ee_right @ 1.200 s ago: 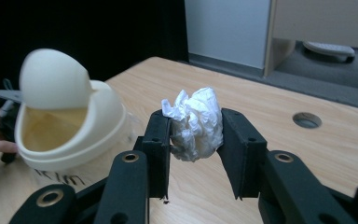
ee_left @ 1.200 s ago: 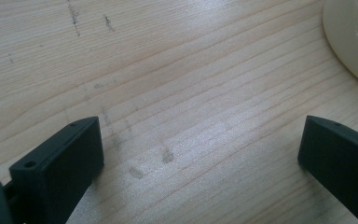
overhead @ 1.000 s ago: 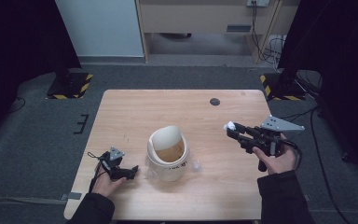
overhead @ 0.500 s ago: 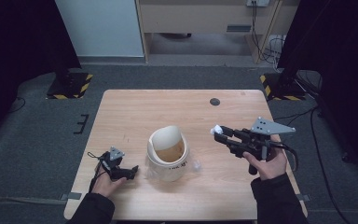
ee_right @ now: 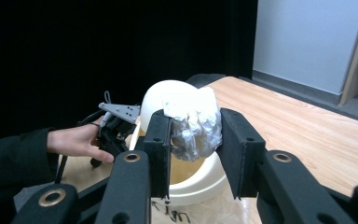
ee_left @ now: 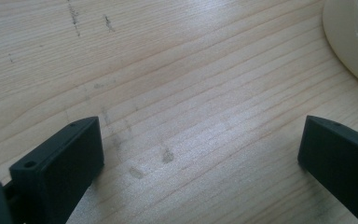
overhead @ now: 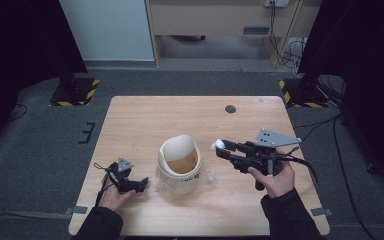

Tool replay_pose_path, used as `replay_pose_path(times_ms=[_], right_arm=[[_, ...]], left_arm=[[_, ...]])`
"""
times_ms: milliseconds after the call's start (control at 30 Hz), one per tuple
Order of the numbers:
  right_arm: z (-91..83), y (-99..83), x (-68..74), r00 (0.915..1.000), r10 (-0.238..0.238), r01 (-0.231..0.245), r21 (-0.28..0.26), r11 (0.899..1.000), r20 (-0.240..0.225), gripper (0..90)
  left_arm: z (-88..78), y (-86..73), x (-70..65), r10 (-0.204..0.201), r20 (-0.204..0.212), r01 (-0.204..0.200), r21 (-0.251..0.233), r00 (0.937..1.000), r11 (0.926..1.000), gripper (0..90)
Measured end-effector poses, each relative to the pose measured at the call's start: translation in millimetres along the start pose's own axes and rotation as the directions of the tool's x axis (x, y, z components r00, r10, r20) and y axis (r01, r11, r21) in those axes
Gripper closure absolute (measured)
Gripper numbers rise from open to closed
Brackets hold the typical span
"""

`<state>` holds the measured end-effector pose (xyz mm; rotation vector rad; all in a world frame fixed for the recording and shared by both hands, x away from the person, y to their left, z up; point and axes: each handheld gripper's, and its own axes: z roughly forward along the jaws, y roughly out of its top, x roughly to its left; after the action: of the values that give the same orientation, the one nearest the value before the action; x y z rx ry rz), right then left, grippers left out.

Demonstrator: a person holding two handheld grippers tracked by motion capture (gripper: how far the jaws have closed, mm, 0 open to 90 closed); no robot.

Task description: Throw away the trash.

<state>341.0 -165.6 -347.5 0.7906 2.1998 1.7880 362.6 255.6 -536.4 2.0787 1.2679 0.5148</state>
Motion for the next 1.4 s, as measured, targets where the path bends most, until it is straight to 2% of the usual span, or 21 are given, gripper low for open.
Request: replay_pose_path(times_ms=[433, 1133, 1400], right_arm=[[32.3, -11.4, 9.5, 0.9997, -0.003, 0.004, 0.053, 0.999, -0.025, 65.4], [66.9, -33.1, 11.3, 0.9995, 0.002, 0.002, 0.122, 0.993, -0.03, 65.2], [79.9, -42.4, 13.7, 0.9993, -0.015, 0.021, 0.164, 0.986, -0.035, 65.2]], left_arm=[[0.0, 0.0, 0.0, 0.0, 0.0, 0.0, 0.0, 1.0, 1.0, 0.0], [0.0, 0.0, 0.0, 0.0, 0.0, 0.0, 0.0, 1.0, 1.0, 0.0], [0.0, 0.0, 0.0, 0.0, 0.0, 0.0, 0.0, 1.0, 1.0, 0.0]])
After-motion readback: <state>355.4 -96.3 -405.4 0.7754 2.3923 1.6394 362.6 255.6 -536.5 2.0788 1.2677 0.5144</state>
